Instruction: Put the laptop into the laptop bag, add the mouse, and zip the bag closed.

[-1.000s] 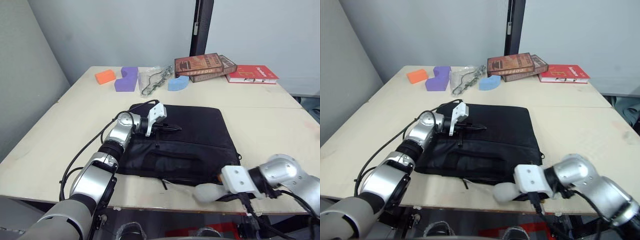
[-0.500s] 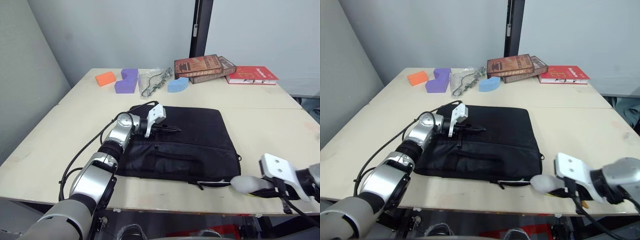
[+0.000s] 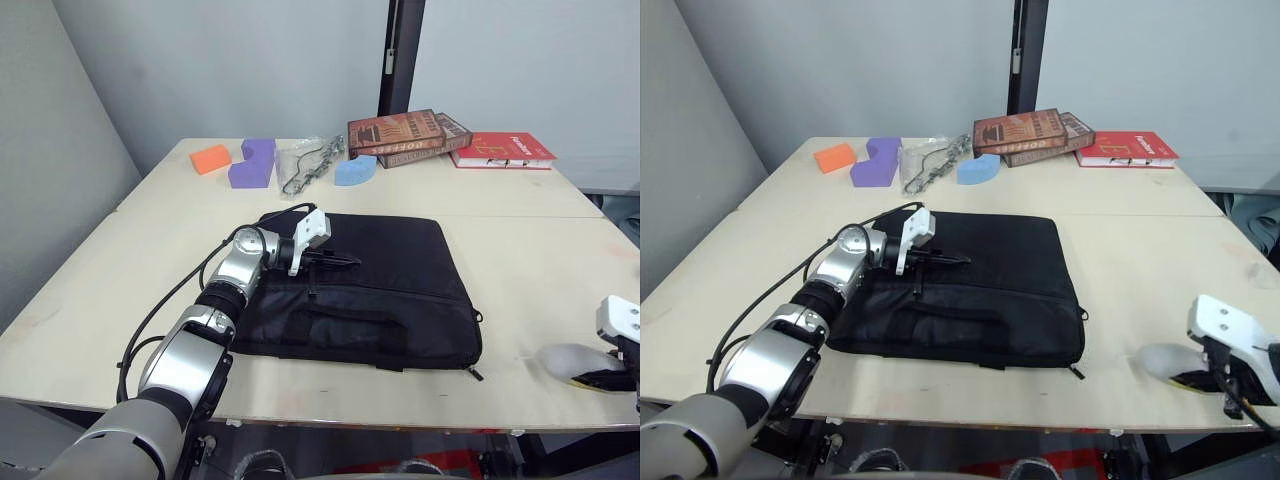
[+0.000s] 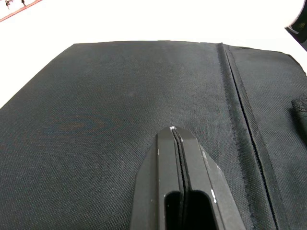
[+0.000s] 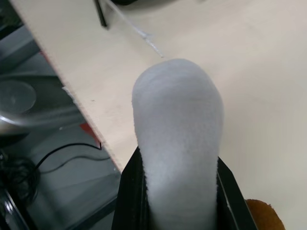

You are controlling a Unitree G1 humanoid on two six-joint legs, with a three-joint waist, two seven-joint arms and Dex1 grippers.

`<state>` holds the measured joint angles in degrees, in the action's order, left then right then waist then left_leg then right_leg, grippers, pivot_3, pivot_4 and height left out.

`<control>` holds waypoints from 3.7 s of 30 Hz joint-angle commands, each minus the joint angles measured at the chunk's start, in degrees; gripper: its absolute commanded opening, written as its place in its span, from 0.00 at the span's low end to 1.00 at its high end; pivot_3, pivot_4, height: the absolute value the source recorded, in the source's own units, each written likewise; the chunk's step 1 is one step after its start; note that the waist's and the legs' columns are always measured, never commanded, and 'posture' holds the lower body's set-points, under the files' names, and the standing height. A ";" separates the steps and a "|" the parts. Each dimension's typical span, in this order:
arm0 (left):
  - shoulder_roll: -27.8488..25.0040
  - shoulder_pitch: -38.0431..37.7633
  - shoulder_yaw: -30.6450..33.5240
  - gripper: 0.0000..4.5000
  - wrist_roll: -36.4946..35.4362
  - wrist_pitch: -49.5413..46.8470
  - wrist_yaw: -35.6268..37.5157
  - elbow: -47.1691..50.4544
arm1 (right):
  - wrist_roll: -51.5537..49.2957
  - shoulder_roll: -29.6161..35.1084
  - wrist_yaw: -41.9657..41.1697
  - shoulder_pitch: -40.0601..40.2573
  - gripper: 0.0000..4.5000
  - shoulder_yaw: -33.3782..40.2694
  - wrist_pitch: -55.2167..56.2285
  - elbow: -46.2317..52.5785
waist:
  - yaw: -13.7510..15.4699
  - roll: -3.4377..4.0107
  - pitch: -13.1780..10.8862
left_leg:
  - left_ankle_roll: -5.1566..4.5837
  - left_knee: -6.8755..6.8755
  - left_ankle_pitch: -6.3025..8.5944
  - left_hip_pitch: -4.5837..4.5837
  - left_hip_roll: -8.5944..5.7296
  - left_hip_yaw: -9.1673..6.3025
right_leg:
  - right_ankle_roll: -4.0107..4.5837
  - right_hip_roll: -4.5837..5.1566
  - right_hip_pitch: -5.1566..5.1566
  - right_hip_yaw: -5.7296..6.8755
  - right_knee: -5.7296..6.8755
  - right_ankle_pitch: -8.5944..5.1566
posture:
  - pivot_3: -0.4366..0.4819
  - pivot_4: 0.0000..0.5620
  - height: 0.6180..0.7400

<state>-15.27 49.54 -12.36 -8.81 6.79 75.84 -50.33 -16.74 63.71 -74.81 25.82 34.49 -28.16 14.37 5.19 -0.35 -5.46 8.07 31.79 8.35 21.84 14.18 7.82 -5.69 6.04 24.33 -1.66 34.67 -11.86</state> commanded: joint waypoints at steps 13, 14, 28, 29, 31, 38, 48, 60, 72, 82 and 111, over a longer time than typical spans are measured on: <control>-1.50 -5.72 -5.48 0.00 7.50 -2.74 0.92 -6.79 | 1.97 -2.67 10.97 -16.32 0.00 -5.95 4.81 -11.83 | -0.10 0.32 0.21 | 0.00 -0.10 0.00 -0.03 -0.02 0.12 | 0.08 0.03 -0.01 -0.01 -0.12 0.05 | 0.48 0.27 0.95; -1.48 -5.76 -5.51 0.00 7.51 -2.76 0.93 -6.70 | 2.22 -2.92 11.67 -17.45 0.00 -6.98 5.14 -12.39 | -0.05 0.32 0.21 | 0.00 -0.11 0.00 -0.03 -0.02 0.13 | 0.13 0.03 -0.02 -0.01 -0.13 0.08 | 0.48 0.27 0.95; -1.73 -6.90 -5.78 0.00 7.56 -2.77 1.10 -5.44 | 4.50 -9.05 20.75 -32.87 0.00 -17.15 8.62 -19.32 | -0.10 0.40 0.25 | 0.00 -0.26 0.00 -0.04 -0.02 0.21 | 0.79 0.04 -0.03 -0.01 -0.32 0.49 | 0.48 0.27 0.95; -1.81 -6.99 -5.76 0.00 7.56 -2.79 1.11 -5.33 | 4.59 -9.60 21.68 -33.82 0.00 -17.38 8.88 -19.93 | -0.25 0.40 0.26 | -0.01 -0.27 0.00 -0.04 -0.02 0.23 | 0.80 0.04 -0.03 -0.02 -0.35 0.50 | 0.48 0.27 0.95; -1.88 -7.08 -5.76 0.00 7.51 -2.90 1.12 -5.15 | 4.63 -10.37 22.74 -34.99 0.00 -17.69 9.18 -20.76 | -0.34 0.41 0.26 | -0.01 -0.27 0.01 -0.05 -0.02 0.25 | 0.81 0.04 -0.05 -0.03 -0.38 0.51 | 0.48 0.27 0.95; -1.96 -7.36 -5.71 0.00 7.46 -3.08 0.85 -4.67 | 3.85 -12.65 24.47 -35.02 0.00 -18.08 7.71 -19.68 | -0.38 0.42 0.27 | -0.03 -0.31 0.02 -0.04 -0.03 0.27 | 0.82 0.04 -0.08 -0.03 -0.51 0.52 | 0.48 0.27 0.95; -1.99 -7.49 -5.71 0.00 7.46 -3.32 0.85 -4.35 | -1.54 -12.36 21.19 -25.92 0.00 -17.16 -1.68 -10.22 | -0.23 0.46 0.30 | -0.03 -0.45 0.03 -0.06 -0.02 0.28 | 0.81 0.03 -0.09 -0.01 -0.63 0.51 | 0.48 0.27 0.95; -1.91 -7.36 -5.74 0.00 7.67 -3.34 0.17 -4.75 | -8.41 -13.87 20.50 -17.61 0.00 -16.99 -8.63 1.02 | -0.17 0.46 0.34 | -0.01 -0.59 0.04 -0.11 0.00 0.31 | 0.03 0.02 -0.09 -0.03 -0.74 0.04 | 0.48 0.27 0.95; -1.92 -7.53 -5.61 0.00 7.48 -3.41 0.17 -4.47 | -8.52 -12.81 18.38 -16.85 0.70 -15.59 -6.45 -0.82 | -0.13 0.47 0.36 | 0.00 -0.65 0.05 -0.11 -0.01 0.32 | 0.00 0.02 -0.09 -0.03 -0.77 0.03 | 0.48 0.27 0.95; -1.73 -7.69 -5.52 0.00 7.39 -3.44 -0.16 -4.48 | -13.26 -6.47 13.78 -16.43 0.99 -7.68 -9.13 4.20 | -0.09 0.48 0.37 | 0.00 -0.65 0.05 -0.20 -0.01 0.34 | 0.00 0.02 -0.16 -0.03 -0.77 0.03 | 0.48 0.27 0.95; -20.96 -21.50 6.49 0.99 -8.41 -26.40 -0.66 45.93 | -19.61 -3.36 7.29 -50.30 1.00 -30.81 -12.72 5.43 | -1.16 0.44 -0.94 | -0.04 -0.65 0.28 0.21 0.12 0.53 | 0.76 -0.11 0.51 -0.08 -0.58 0.23 | 0.48 0.27 0.95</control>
<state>-34.92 28.66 -6.83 -16.63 -17.77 75.56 -7.05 -37.41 60.65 -67.06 -23.11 4.16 -42.52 20.49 4.03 0.09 -6.40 8.14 31.17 8.71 22.06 14.30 8.33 -4.92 5.94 24.84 -1.73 34.10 -11.61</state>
